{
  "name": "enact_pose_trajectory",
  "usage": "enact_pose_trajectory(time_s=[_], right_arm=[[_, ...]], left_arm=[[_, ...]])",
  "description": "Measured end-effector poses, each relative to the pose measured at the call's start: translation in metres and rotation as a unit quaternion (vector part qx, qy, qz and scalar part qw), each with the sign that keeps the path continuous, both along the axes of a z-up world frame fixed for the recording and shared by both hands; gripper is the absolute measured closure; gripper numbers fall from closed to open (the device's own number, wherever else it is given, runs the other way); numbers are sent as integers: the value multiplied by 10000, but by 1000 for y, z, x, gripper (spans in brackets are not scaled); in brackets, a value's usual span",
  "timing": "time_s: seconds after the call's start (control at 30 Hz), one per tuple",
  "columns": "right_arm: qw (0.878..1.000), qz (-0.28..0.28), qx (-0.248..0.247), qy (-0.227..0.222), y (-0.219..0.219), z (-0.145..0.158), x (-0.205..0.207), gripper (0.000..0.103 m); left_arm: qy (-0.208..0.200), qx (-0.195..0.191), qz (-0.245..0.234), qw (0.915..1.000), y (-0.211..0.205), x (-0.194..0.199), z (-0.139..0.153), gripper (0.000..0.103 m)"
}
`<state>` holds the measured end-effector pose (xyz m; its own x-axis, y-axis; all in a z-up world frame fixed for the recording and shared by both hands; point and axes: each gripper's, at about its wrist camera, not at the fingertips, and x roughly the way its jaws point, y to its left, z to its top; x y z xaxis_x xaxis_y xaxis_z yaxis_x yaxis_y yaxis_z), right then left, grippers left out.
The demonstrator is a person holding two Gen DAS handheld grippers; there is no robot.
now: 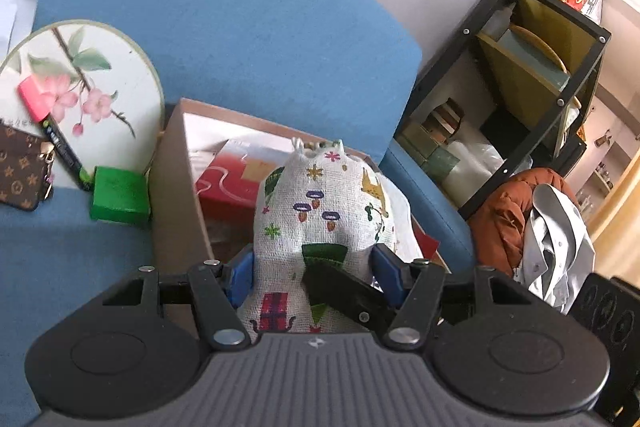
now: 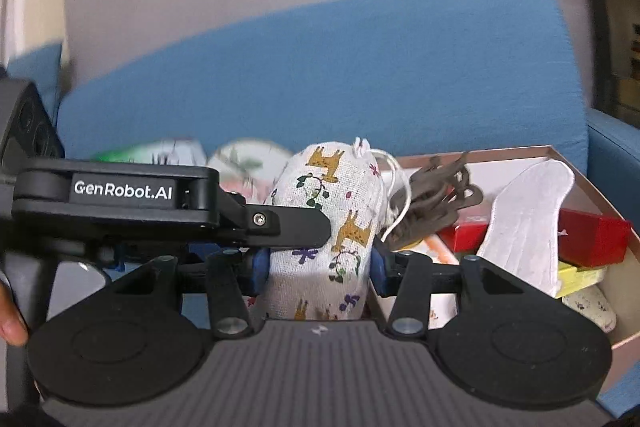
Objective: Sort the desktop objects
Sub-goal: 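Carry the drawstring bag into the cardboard box and open both grippers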
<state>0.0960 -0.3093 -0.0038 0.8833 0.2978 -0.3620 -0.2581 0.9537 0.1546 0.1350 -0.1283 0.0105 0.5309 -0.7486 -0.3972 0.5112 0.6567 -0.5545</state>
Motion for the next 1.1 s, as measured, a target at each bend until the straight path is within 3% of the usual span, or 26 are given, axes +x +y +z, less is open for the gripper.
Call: enact_pose_trajectory(time_s=[0.37,0.47,0.67,0.77,0.83,0.87,0.93,1.1], right_arm=[[9954,701,-586,305,-12,-4,-8,56],[9959,558,-624,340,-13,-7,-7,56],[9963,176,-818,188,-6,-23,7,56],[9953,144,-958,87,-4,-22,4,52],[9942,72,-1070,107,-4,-22,1,36],[9935,23,-1132,91,-4,-19,-2,34],[9929,-1,-1191,-7,-4,-14,-8,32],[9945,-85,-1003,-273,-11,2,-22,35]], left_arm=[[-28,161,-265,9995,-9,-13,-9,36],[10,233,-137,9996,-14,-9,-12,36],[-486,785,-44,9957,-30,-12,-11,30],[-355,600,-101,9975,-22,-14,-11,26],[-301,471,-130,9984,-16,-18,-10,20],[-323,425,-128,9985,-14,-20,-8,17],[-415,401,-72,9983,-14,-25,-3,7],[-521,289,-29,9982,-16,-29,4,7]])
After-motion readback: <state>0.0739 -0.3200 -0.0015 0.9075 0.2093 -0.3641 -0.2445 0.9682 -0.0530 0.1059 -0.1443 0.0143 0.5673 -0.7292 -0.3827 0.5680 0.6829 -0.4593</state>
